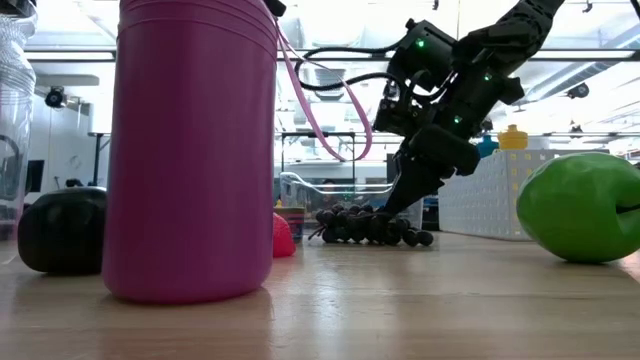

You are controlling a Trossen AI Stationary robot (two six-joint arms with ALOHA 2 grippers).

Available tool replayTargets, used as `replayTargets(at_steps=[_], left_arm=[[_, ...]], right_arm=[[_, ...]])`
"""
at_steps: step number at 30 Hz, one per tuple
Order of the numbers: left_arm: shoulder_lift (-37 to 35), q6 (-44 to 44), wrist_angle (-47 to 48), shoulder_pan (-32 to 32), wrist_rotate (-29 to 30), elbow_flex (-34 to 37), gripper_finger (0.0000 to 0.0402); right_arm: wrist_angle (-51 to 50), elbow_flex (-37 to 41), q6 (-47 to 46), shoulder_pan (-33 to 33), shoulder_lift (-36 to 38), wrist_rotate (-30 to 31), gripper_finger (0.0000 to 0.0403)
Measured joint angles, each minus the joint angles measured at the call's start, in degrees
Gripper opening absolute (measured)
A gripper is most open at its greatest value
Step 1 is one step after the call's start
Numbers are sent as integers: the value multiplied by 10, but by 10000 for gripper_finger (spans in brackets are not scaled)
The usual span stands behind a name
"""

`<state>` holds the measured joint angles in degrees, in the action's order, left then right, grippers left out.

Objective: Pick & Place Food Item
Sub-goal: Put the black grapes into the pink bin

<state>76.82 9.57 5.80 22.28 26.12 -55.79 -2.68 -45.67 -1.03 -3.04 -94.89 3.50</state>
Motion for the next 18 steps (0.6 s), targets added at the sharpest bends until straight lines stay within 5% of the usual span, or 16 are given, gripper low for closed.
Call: replayTargets(at_steps=[18], left_arm=[[0, -7, 3, 0, 0, 0, 357]], right_arm=[[-44, -18, 52, 34, 198, 6, 9]])
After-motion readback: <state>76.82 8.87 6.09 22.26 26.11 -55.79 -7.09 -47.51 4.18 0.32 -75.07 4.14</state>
